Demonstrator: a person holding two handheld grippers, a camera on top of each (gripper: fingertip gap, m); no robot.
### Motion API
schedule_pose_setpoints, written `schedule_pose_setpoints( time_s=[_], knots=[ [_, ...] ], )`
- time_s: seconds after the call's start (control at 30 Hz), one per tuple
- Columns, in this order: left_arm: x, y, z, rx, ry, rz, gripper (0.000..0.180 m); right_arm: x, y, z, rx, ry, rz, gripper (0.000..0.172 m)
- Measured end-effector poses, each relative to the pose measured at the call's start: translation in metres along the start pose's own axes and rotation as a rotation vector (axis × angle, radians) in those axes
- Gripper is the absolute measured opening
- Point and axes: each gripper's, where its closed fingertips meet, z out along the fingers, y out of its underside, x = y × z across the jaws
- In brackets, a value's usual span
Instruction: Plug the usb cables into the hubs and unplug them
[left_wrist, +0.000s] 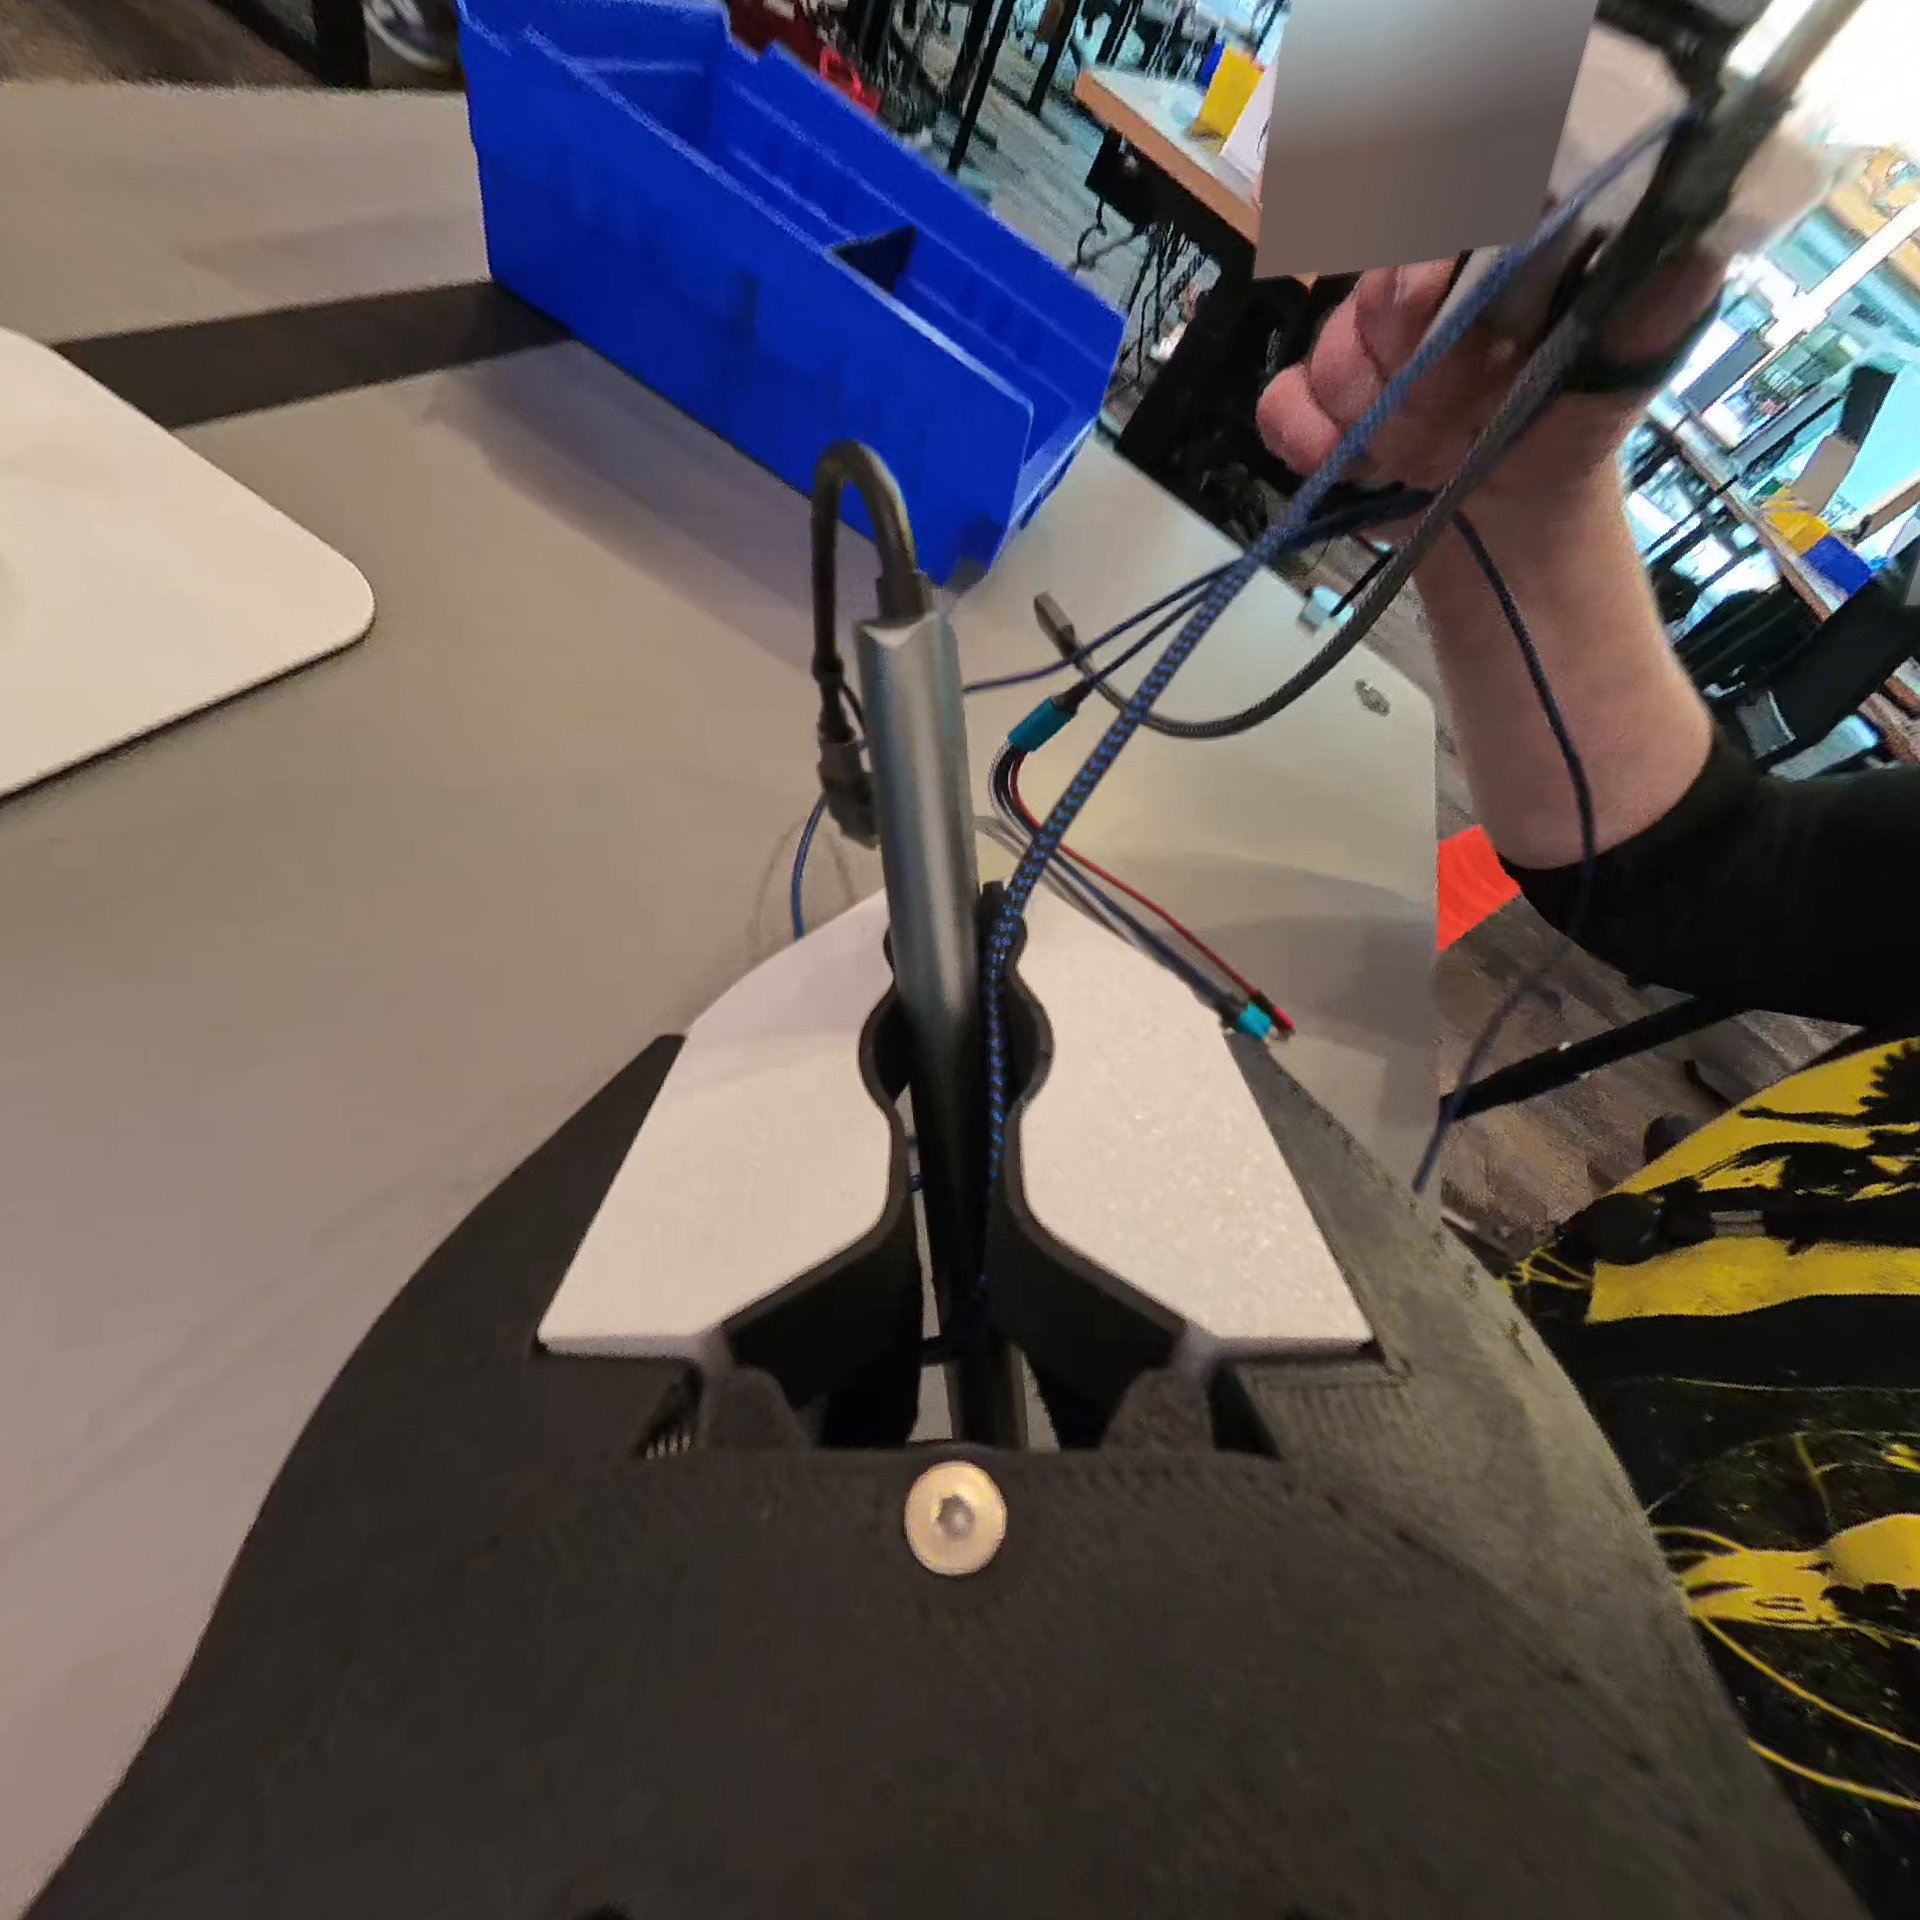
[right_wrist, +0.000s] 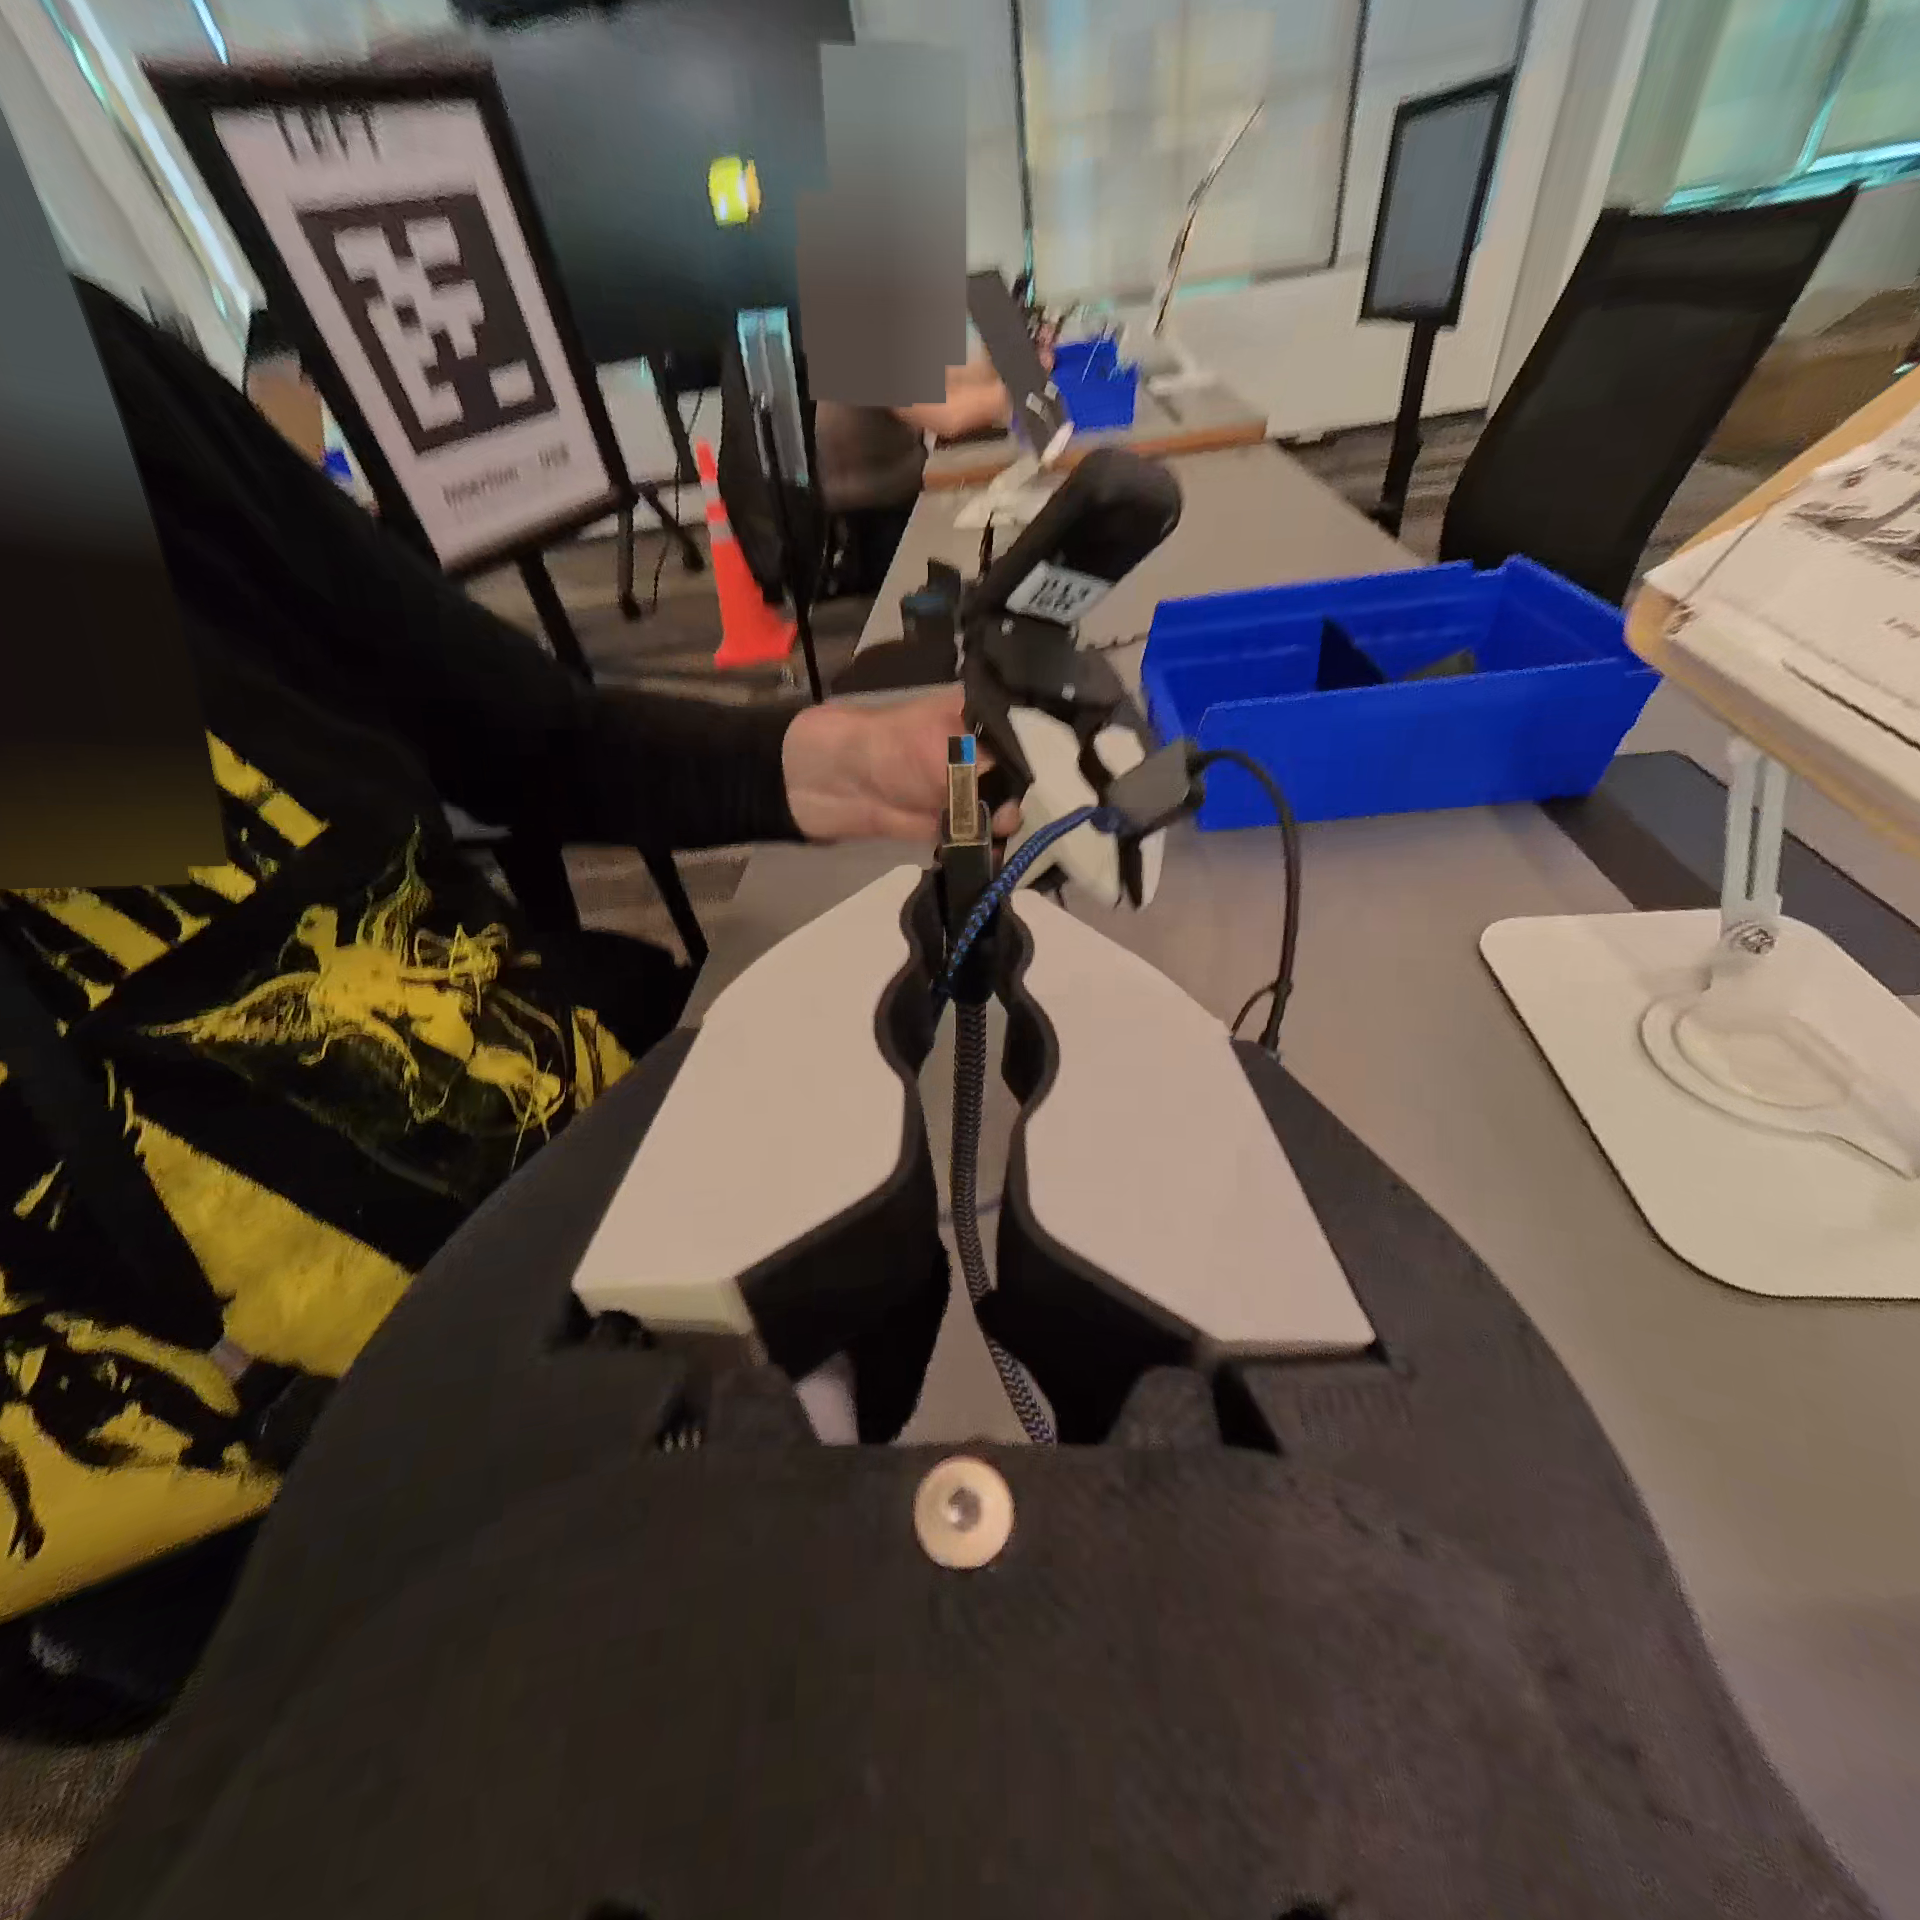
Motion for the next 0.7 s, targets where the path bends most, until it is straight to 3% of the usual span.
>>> schedule_pose_setpoints(
  time_s=[0.3,0.57,0.7],
  knots=[
    [0.0,0.022,0.012,-0.107,0.01,0.015,0.011,0.041,0.003,-0.004,0.223,0.058,0.196,0.009],
    [-0.003,0.031,0.014,-0.169,0.0,0.016,0.011,0.049,0.014,-0.002,0.151,0.154,0.125,0.009],
    [-0.002,0.035,0.014,-0.192,0.009,0.019,0.011,0.052,0.009,-0.007,0.216,0.135,0.163,0.01]
  ],
)
